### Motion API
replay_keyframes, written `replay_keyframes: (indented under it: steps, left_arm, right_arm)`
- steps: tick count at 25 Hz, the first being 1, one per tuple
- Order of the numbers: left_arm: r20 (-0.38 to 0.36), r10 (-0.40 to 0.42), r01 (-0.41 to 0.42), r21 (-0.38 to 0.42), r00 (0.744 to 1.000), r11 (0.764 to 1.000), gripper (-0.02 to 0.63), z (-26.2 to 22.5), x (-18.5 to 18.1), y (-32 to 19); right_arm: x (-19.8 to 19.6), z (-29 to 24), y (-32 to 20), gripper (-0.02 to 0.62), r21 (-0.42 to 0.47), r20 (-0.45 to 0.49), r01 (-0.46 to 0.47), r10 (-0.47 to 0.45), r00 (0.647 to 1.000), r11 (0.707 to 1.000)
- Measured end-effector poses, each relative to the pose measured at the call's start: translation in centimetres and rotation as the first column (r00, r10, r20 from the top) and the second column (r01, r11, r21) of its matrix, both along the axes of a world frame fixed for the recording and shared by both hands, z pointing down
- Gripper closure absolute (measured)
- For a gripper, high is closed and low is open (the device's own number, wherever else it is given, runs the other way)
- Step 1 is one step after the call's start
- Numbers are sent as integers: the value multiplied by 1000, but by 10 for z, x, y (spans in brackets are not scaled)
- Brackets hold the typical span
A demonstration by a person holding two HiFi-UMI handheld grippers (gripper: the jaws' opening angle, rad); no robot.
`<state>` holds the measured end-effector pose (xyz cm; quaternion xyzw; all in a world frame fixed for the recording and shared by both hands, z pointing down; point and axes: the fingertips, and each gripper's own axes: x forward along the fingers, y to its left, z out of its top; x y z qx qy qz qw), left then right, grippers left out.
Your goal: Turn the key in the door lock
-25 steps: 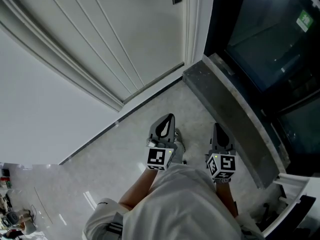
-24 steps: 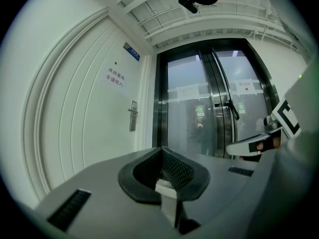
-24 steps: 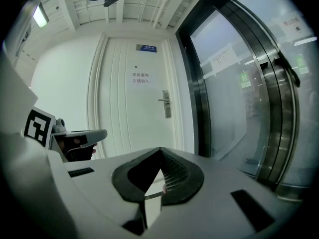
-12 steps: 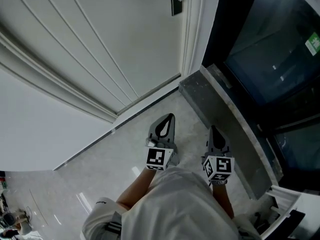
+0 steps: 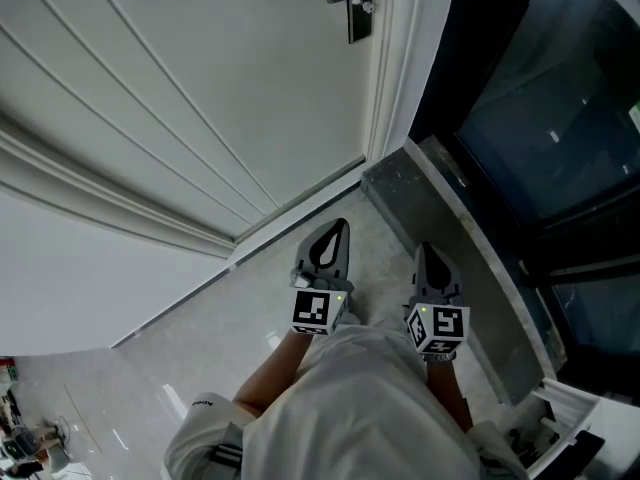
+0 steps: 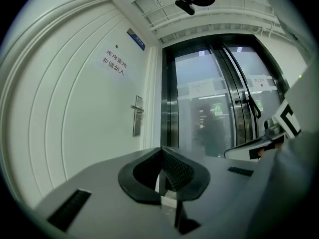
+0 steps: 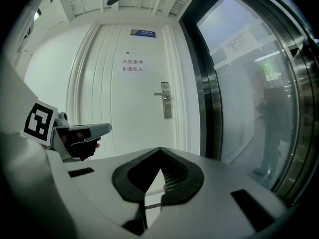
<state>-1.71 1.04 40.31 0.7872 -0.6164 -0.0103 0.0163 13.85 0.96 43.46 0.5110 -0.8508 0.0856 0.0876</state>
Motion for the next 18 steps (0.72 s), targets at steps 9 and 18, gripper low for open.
replay_keyframes:
  steps: [9, 18]
  left_arm:
    - [13, -58, 58, -55, 998, 997, 597, 18, -28, -27]
    - [14, -158, 158, -18, 987, 987, 597, 8, -42, -100]
  right_arm:
    - [-33, 7, -42, 595, -13, 2, 79, -79, 997, 997]
    - [-54, 11, -130, 596, -9, 7, 180, -180, 984, 984]
